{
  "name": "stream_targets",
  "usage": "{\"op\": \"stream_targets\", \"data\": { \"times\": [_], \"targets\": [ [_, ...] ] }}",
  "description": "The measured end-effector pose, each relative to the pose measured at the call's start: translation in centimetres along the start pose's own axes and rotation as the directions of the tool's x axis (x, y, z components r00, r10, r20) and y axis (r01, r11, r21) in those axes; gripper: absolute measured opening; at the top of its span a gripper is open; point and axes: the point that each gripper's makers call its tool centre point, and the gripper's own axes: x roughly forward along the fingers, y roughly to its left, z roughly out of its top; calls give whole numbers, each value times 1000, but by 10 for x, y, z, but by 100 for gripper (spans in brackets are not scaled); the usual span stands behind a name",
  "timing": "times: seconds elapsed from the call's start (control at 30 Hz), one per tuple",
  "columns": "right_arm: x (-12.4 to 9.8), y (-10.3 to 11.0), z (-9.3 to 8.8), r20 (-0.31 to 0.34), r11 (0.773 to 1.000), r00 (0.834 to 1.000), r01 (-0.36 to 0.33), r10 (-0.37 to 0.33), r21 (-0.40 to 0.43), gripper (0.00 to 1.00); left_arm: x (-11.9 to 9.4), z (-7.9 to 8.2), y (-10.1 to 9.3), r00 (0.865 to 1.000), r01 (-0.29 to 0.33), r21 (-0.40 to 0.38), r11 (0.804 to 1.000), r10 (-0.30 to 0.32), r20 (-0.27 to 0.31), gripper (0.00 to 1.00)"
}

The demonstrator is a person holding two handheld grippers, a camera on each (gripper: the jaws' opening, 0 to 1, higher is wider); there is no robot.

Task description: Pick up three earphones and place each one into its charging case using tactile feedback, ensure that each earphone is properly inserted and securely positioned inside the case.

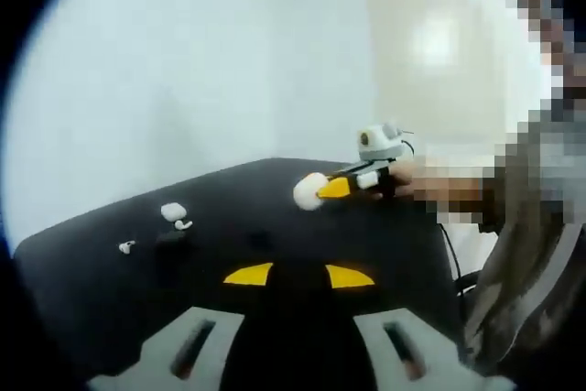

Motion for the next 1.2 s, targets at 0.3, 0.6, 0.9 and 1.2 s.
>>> {"op": "stream_targets", "data": {
  "times": [0.3,0.6,0.9,1.2],
  "targets": [
    [5,-23,7,11,981,999,-44,43,187,22,2,2,3,1000,4,-14,1000,-4,10,18],
    [23,-46,-2,-15,901,999,-41,52,431,22,5,6,4,1000,9,-23,1000,-9,16,18],
    [20,-89,-6,-50,955,985,172,-165,240,28,10,-9,6,1000,9,-52,999,-9,-8,18],
    [5,-74,50,224,972,960,127,-171,195,29,7,-14,15,1000,-4,-66,998,3,-5,18]
  ]
}}
